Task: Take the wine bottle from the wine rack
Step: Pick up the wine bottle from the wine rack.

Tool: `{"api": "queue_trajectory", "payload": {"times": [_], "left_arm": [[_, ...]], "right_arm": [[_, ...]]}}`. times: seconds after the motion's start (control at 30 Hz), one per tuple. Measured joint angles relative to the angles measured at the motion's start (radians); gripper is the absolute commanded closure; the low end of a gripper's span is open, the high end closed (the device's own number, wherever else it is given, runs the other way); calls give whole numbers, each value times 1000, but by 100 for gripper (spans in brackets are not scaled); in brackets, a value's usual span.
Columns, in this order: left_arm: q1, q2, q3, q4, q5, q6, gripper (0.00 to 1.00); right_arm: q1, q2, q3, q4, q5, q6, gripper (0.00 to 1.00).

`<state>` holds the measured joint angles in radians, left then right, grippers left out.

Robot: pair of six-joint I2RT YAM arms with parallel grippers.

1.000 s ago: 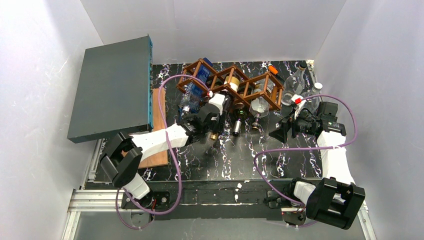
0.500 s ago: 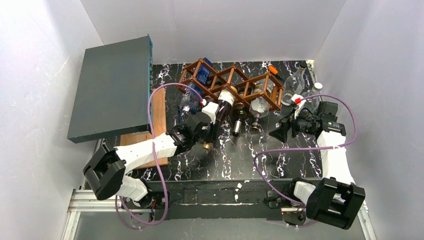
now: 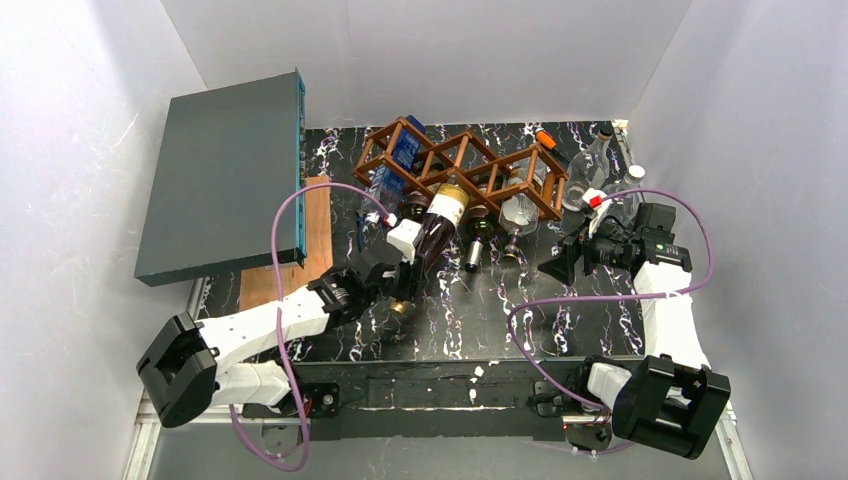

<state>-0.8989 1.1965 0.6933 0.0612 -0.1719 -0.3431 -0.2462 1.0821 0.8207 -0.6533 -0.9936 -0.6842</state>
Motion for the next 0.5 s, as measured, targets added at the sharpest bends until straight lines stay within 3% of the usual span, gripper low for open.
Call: {"api": "queue_trajectory", "payload": {"times": [0.5], "left_arm": [[0, -51, -36, -3, 5, 2, 100]], "right_arm": [[5, 6, 0, 2, 4, 0, 2]]}}
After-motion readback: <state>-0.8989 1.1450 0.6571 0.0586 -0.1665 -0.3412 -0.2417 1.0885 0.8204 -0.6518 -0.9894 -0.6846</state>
